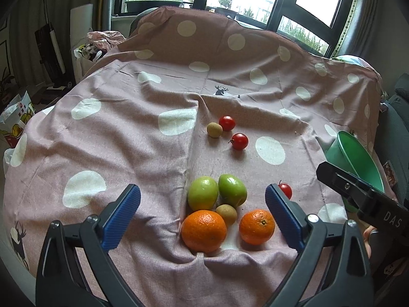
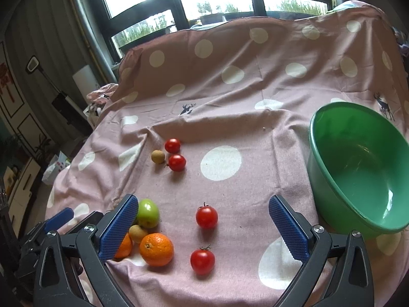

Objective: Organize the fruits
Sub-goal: 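Move the right tool toward the oranges beside the green apples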

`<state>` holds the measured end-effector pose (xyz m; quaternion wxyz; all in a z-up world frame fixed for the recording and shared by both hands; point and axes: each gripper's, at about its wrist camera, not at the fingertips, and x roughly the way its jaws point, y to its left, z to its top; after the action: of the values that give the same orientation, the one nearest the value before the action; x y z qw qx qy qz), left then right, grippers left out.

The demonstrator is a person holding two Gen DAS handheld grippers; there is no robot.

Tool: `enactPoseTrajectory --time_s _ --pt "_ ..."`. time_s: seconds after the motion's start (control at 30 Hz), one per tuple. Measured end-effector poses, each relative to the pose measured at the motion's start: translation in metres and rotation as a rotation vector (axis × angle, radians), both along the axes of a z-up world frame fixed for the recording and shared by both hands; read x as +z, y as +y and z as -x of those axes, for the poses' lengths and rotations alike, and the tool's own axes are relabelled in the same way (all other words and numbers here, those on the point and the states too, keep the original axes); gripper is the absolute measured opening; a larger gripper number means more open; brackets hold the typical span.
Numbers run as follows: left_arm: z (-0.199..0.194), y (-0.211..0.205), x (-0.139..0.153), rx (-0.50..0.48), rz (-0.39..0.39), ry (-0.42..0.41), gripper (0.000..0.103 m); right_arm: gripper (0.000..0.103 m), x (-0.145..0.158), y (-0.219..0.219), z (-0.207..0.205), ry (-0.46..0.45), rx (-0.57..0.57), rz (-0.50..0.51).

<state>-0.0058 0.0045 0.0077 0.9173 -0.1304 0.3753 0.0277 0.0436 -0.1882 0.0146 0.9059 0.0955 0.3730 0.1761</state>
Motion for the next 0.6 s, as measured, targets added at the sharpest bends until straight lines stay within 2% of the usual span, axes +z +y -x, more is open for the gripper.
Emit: enactPoseTrajectory --time_s 0.13,0.27,0.6 --pt "0.0001 0.0011 -0.0011 -0.012 0.017 0.003 0.09 0.1 0.002 0.0017 0.0015 -0.005 0.016 -0.001" --pt "0.0002 0.0031 -0.0019 0.004 0.019 0.011 0.088 0.089 0.002 0.0013 0.0025 0.0 0.023 -0.005" --pt "0.0027 -0.0015 0.0009 -0.029 0.03 0.0 0.085 0.089 0.0023 0.0011 0.004 0.004 0.025 -0.008"
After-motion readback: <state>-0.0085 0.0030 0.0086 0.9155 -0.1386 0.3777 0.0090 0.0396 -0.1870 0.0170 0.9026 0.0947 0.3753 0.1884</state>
